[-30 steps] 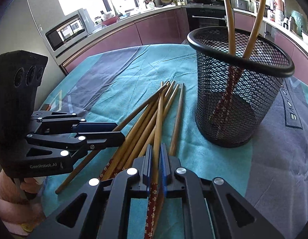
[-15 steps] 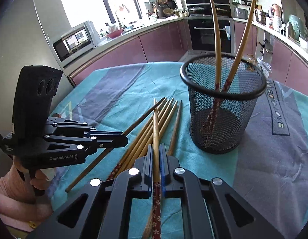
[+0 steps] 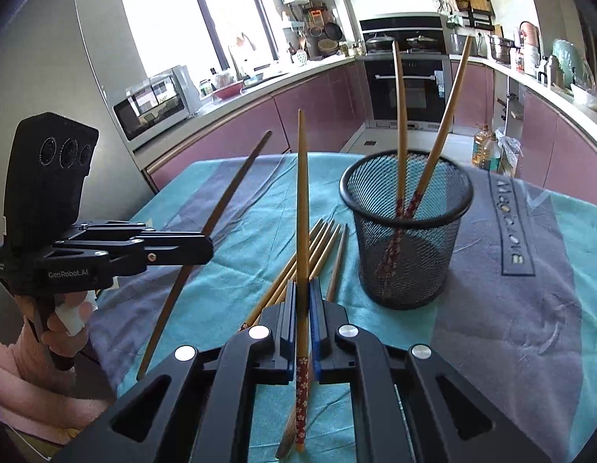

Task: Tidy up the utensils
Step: 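Lift both chopsticks upright and lower them into the mesh cup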

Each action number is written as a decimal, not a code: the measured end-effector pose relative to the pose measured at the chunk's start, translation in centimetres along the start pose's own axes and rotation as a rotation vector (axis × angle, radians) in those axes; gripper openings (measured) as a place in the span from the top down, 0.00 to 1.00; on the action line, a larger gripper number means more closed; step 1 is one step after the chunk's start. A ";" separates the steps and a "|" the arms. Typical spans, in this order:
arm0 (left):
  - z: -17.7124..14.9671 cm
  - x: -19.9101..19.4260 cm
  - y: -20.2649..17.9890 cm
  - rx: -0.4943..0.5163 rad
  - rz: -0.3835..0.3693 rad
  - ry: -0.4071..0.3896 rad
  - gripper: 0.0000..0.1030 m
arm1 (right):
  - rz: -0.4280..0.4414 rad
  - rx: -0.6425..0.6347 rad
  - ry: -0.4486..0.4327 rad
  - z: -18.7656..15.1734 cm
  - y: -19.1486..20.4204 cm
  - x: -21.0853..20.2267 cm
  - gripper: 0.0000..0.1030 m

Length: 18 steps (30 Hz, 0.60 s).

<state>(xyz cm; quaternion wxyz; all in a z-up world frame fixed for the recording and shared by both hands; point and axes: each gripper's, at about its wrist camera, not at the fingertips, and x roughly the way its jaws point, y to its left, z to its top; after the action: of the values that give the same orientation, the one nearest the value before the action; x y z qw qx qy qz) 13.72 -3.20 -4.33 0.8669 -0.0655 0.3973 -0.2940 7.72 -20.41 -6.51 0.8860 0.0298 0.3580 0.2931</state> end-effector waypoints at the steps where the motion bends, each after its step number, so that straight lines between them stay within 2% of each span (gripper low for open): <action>1: 0.2 -0.5 -0.1 -0.001 -0.013 -0.009 0.93 | 0.004 0.003 -0.015 0.2 -0.1 -0.6 0.94; 10: 3.0 -4.1 -1.6 0.005 -0.076 -0.138 0.93 | -0.026 0.002 -0.145 2.9 -1.3 -4.4 0.94; 18: 7.5 -4.5 -3.3 -0.014 -0.071 -0.325 0.93 | -0.061 0.006 -0.248 6.2 -2.7 -6.2 0.94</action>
<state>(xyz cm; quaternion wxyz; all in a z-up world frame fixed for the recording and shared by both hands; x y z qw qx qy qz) 15.39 -4.24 4.81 0.9083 -0.1321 0.2513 -0.3071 9.54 -25.05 1.24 0.9319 0.0577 0.2474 0.2590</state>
